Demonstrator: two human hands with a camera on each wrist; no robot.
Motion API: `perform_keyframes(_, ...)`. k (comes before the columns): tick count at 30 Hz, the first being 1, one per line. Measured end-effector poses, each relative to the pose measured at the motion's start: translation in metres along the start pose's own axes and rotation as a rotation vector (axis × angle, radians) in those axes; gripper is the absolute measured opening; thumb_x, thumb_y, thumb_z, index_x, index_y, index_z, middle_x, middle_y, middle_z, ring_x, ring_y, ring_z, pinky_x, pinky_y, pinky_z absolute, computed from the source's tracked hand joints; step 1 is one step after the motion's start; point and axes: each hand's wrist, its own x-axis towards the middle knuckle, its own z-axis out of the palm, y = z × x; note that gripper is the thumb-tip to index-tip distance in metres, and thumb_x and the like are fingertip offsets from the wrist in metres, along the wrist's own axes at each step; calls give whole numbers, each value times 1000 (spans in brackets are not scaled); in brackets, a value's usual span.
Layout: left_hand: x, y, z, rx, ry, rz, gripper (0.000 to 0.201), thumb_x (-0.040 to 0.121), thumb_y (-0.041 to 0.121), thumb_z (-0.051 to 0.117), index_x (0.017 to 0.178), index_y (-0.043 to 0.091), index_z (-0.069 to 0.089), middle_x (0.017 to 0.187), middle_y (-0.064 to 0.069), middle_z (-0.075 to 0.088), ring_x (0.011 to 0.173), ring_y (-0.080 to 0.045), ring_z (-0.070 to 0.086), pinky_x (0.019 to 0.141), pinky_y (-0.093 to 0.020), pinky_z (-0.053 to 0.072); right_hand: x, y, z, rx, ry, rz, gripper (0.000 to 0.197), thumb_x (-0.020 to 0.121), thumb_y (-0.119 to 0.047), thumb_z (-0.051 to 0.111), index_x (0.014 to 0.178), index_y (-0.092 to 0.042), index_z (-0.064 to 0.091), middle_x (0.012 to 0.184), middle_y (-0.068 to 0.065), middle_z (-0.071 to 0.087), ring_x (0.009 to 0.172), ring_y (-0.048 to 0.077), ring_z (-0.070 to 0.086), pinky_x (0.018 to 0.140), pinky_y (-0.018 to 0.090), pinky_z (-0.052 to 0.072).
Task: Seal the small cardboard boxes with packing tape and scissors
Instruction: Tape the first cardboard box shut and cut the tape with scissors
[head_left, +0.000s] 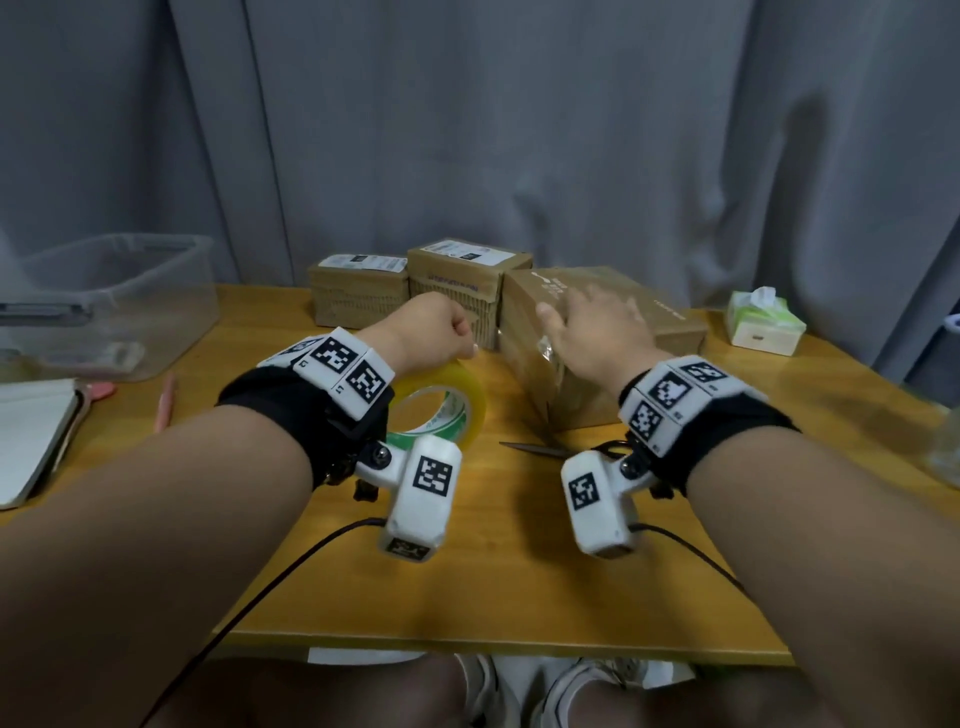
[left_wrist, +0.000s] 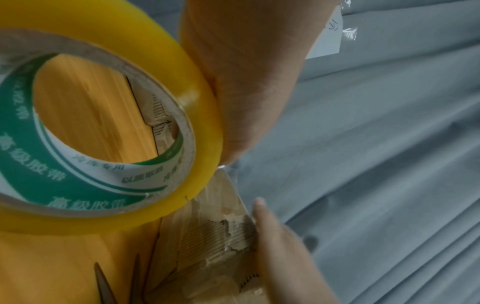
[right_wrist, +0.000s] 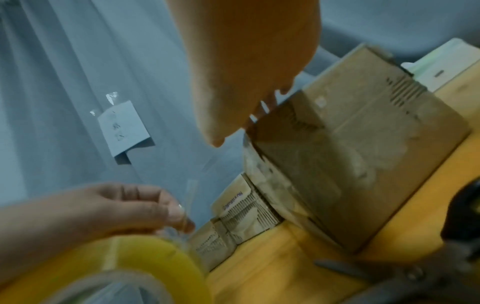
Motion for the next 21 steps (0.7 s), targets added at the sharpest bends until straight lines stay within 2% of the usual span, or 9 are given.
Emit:
perform_keyframes(2, 1, 0, -3, 22, 11, 22, 17, 87, 13, 65, 92, -3, 66, 72, 4, 58, 63, -7, 50, 54, -16, 40, 5, -7, 15, -91, -44, 43, 58, 101, -34, 26, 151, -6, 19, 156, 16, 22, 145, 30, 18, 119, 46, 9)
perform_keyframes(4, 2, -2, -5, 17, 24, 39, 16, 86, 14, 66, 91, -1, 66, 71, 7, 57, 63, -5, 50, 55, -16, 40, 4, -15, 21, -177, -21, 40, 59, 99, -21, 32, 152, -3, 13, 157, 18, 17, 145, 34, 16, 119, 47, 10)
perform_keyframes(6, 1, -3, -6, -18, 23, 52, 15, 86, 17, 67, 90, 3, 67, 72, 9, 58, 66, -4, 50, 57, -15, 39, 1, -21, 22, -214, -27, 50, 65, 95, -17, 40, 151, -2, 12, 157, 20, 17, 144, 37, 16, 119, 49, 11)
perform_keyframes(8, 0, -6, -6, -65, 13, 62, 15, 85, 19, 68, 90, 5, 67, 75, 9, 60, 70, -7, 53, 60, -15, 41, 0, -22, 22, -215, -15, 63, 68, 95, -27, 43, 151, -2, 13, 156, 21, 19, 144, 38, 18, 118, 51, 12)
perform_keyframes(10, 0, -9, -5, -115, 7, 70, 13, 85, 17, 68, 90, 5, 67, 78, 9, 64, 76, -8, 56, 66, -17, 44, 1, -19, 24, -154, 32, 65, 64, 99, -39, 31, 150, -3, 18, 155, 19, 23, 143, 35, 21, 118, 49, 12)
perform_keyframes(12, 0, -10, -5, -140, 0, 83, 11, 85, 16, 67, 89, 6, 67, 80, 9, 68, 79, -8, 59, 70, -17, 45, 2, -15, 26, -87, 71, 53, 56, 102, -33, 24, 150, -5, 20, 155, 16, 24, 144, 32, 20, 119, 45, 10)
perform_keyframes(16, -5, -10, -5, -196, 8, 95, 9, 89, 16, 63, 90, 7, 64, 80, 4, 70, 75, -1, 60, 66, -12, 43, 3, -14, 30, -99, 77, 9, 62, 97, -23, 44, 151, -10, 18, 154, 18, 24, 144, 33, 18, 120, 43, 8)
perform_keyframes(19, -13, -9, -8, -280, 30, 115, 9, 90, 14, 62, 92, 5, 62, 78, 3, 68, 63, 8, 58, 60, -4, 41, 4, -10, 24, -33, 10, -28, 73, 94, -41, 52, 152, -16, 16, 156, 15, 22, 146, 32, 14, 118, 46, 2)
perform_keyframes(21, -20, -7, -11, -315, 42, 144, 6, 91, 14, 60, 90, 7, 60, 80, 0, 67, 64, 5, 57, 59, -5, 42, -2, -7, 11, 262, 51, -112, 61, 96, -47, 45, 147, -17, 30, 153, 8, 33, 145, 26, 21, 118, 47, -1)
